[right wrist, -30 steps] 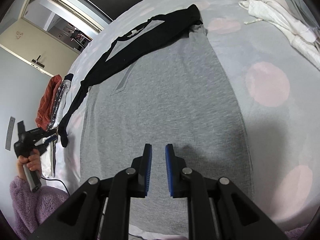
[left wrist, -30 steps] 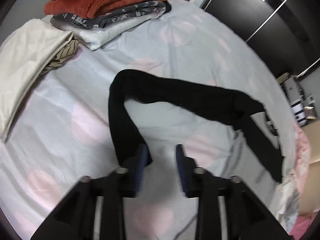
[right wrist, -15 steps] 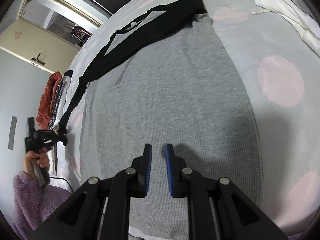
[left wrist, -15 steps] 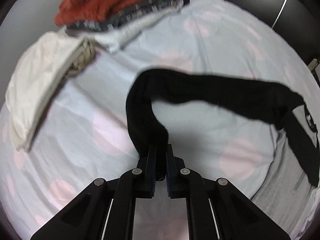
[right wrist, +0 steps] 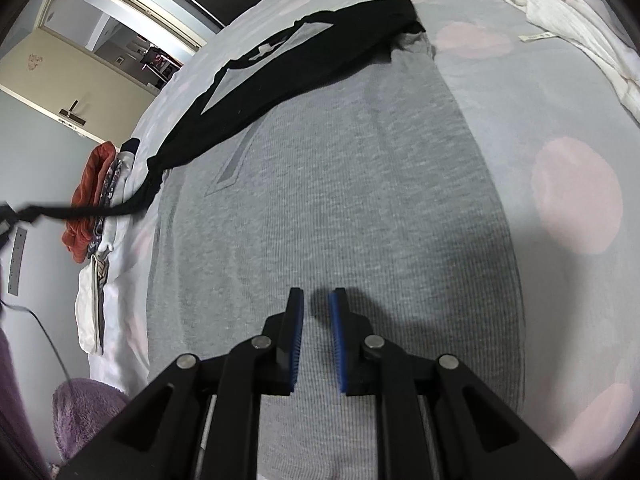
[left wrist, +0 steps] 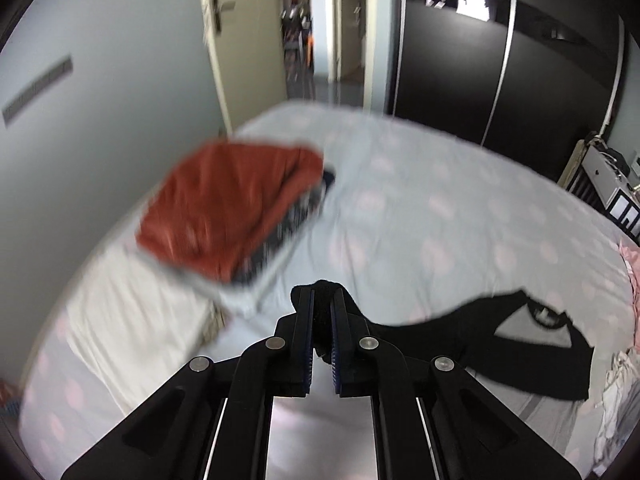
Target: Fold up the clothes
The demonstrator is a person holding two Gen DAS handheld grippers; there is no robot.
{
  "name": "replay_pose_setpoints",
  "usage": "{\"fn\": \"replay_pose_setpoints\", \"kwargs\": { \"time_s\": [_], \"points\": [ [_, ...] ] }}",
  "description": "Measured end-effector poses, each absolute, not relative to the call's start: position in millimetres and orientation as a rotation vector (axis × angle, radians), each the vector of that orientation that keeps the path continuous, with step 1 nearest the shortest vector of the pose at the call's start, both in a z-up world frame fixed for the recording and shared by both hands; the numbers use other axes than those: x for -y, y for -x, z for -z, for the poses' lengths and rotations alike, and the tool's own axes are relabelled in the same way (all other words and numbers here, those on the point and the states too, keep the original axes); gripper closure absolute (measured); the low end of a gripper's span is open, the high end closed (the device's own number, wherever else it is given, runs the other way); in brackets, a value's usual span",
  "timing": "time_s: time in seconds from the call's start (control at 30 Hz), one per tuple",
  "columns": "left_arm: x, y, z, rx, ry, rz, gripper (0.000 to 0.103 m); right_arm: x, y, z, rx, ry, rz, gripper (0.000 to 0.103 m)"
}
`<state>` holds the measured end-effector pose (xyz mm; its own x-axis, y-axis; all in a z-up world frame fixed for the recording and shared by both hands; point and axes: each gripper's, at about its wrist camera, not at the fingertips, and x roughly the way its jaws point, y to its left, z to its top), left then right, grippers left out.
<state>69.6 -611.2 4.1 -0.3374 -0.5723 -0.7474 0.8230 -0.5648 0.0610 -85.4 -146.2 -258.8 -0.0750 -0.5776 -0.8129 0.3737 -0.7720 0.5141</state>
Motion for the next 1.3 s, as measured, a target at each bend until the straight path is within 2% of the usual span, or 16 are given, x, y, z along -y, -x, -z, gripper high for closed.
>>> {"fn": "replay_pose_setpoints", "kwargs": {
  "time_s": [0.23, 0.57, 0.83, 1.0, 1.3],
  "points": [
    [578, -22, -66, -0.279, -0.887, 2.149, 0.096, 149, 91, 263, 0.235, -1.566, 1.901, 0.089],
    [465, 73, -78, -0.091, -0.957, 2.460, 0.096, 148, 93, 257, 0.233, -1.542, 1.936, 0.089],
    [373, 164, -19, 0.079, -1.184, 2.587, 0.096, 123, 108, 239, 0.192, -1.516, 2.257, 0.089],
    [316, 209, 32, 0.211, -1.348, 2.601, 0.096, 117, 117, 239, 0.098, -1.554, 2.382, 0.089],
    [251, 265, 127, 0.296, -1.631, 2.571, 0.095, 109, 129, 247, 0.141, -1.583, 2.383, 0.089]
  ]
}}
